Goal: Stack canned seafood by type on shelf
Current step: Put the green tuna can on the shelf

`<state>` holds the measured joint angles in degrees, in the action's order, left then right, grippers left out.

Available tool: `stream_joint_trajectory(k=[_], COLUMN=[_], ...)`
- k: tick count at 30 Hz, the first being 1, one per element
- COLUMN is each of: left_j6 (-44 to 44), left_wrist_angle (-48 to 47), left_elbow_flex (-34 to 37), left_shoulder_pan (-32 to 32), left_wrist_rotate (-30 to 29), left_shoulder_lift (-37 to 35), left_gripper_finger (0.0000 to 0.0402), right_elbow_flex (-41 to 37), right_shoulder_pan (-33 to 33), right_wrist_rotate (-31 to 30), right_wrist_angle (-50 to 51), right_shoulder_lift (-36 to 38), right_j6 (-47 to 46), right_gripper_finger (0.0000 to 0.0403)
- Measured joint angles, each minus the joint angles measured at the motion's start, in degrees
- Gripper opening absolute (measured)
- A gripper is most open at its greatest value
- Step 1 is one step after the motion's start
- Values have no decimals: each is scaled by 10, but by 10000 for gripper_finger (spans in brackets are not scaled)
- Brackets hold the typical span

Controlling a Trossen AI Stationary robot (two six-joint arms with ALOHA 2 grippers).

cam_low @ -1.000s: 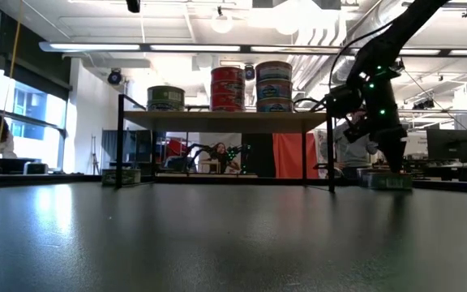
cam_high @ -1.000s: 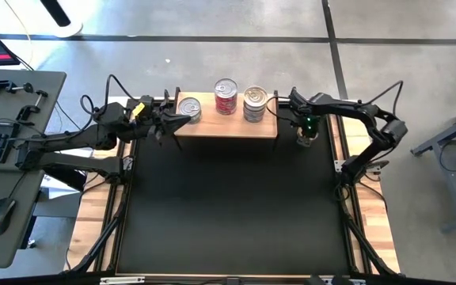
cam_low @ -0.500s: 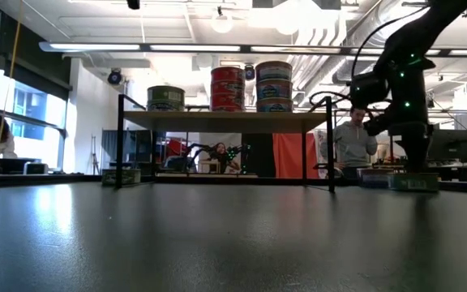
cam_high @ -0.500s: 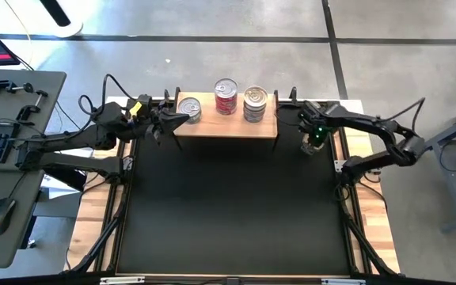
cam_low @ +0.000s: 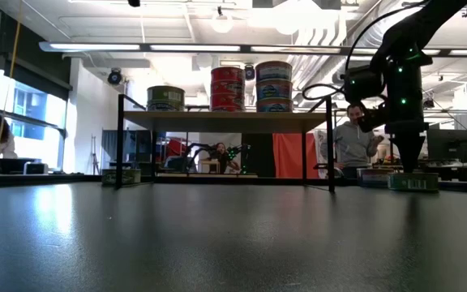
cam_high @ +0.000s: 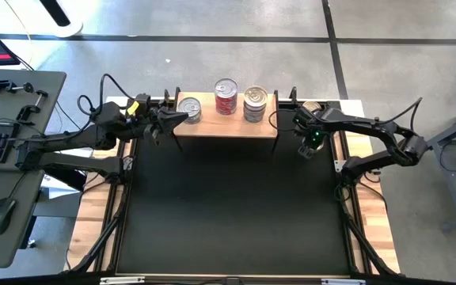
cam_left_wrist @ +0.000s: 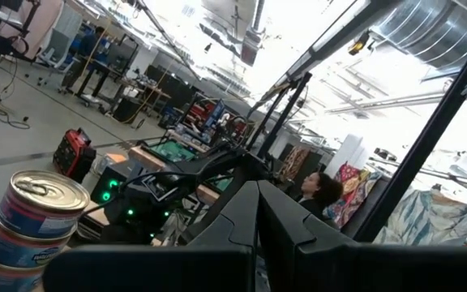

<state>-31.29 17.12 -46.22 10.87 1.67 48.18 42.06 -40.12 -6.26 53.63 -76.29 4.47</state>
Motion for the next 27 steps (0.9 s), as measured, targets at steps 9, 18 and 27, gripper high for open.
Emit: stream_joint_trajectory(k=[9, 18, 27], left_j6=[-4, -17, -16], left_wrist_angle=[12, 12, 12], left_elbow_flex=[0, 0, 0], left_shoulder_pan=[0, 0, 0], left_wrist_rotate=[0, 0, 0], left_shoulder_lift=[0, 0, 0], left_gripper_finger=[0, 0, 0], right_elbow_flex=[1, 5, 3], right_shoulder_pan=[0, 41, 93], right_wrist_rotate=[-25, 31, 83], right_wrist_angle=[0, 5, 29], right_shoulder_lift=[-17, -40, -31], right_j6=[-11, 84, 171], right_gripper_finger=[0, 0, 0])
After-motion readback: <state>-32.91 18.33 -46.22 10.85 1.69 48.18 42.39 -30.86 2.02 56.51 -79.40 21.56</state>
